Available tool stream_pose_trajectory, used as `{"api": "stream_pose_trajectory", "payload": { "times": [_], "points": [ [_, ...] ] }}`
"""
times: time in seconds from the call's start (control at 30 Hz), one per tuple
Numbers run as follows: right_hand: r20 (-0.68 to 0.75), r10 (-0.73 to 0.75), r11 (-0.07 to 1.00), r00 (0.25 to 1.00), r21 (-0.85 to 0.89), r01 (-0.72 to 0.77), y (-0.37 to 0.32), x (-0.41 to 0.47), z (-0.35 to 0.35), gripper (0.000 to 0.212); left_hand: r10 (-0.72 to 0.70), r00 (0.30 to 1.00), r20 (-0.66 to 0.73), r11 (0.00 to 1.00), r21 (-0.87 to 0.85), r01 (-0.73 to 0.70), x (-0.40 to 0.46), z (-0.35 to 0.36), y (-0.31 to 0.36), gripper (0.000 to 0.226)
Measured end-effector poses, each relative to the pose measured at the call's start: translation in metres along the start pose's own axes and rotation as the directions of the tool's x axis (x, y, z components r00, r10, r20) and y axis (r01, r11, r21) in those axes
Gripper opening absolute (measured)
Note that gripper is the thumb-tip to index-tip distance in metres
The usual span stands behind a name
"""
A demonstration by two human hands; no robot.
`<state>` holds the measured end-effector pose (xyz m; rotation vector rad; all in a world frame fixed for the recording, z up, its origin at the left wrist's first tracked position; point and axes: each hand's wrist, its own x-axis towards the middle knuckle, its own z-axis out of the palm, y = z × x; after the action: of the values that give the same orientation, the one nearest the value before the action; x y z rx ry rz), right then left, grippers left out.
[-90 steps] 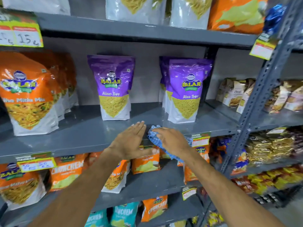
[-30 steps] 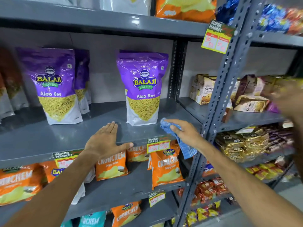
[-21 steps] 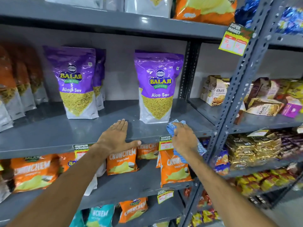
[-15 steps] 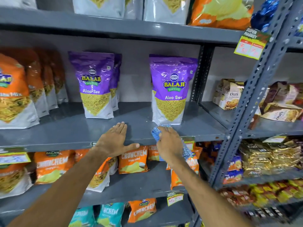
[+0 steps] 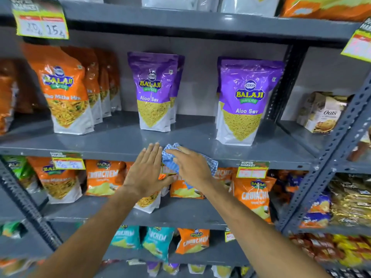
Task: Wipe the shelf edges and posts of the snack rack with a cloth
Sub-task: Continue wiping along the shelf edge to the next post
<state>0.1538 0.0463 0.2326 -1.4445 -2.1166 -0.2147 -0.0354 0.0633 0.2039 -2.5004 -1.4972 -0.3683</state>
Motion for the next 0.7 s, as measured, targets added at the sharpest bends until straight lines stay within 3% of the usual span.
{"api": "stream_pose_trajectory", "payload": {
  "times": [0.1,0.17,0.27,0.4,0.7],
  "points": [
    [-0.044,-0.116,0.993,0.992,0.007,0.117,0.008,-0.029,0.011,0.050,0.023,0.988,-0.153,1.000,-0.016,-0.026,-0.031,0.021,0.009,0.105],
    [-0.006,-0.149,0.989,0.989,-0.001,0.149,0.017,-0.052,0.022,0.059,0.079,0.986,-0.150,0.996,-0.016,-0.082,-0.051,0.039,0.016,0.101],
    [0.140,-0.102,0.995,0.985,0.013,0.101,0.034,-0.086,0.045,0.061,0.163,0.986,-0.036,0.987,-0.010,-0.163,-0.074,0.073,0.028,0.099],
    [0.315,0.023,1.000,0.949,0.007,-0.026,0.068,-0.118,0.078,0.050,0.110,0.988,0.111,0.993,-0.050,-0.105,-0.083,0.122,0.041,0.098],
    [0.510,0.162,0.983,0.844,-0.009,-0.183,0.162,-0.148,0.185,0.047,0.052,0.930,0.363,0.992,-0.128,-0.005,-0.057,0.249,0.055,0.100]
  ]
}}
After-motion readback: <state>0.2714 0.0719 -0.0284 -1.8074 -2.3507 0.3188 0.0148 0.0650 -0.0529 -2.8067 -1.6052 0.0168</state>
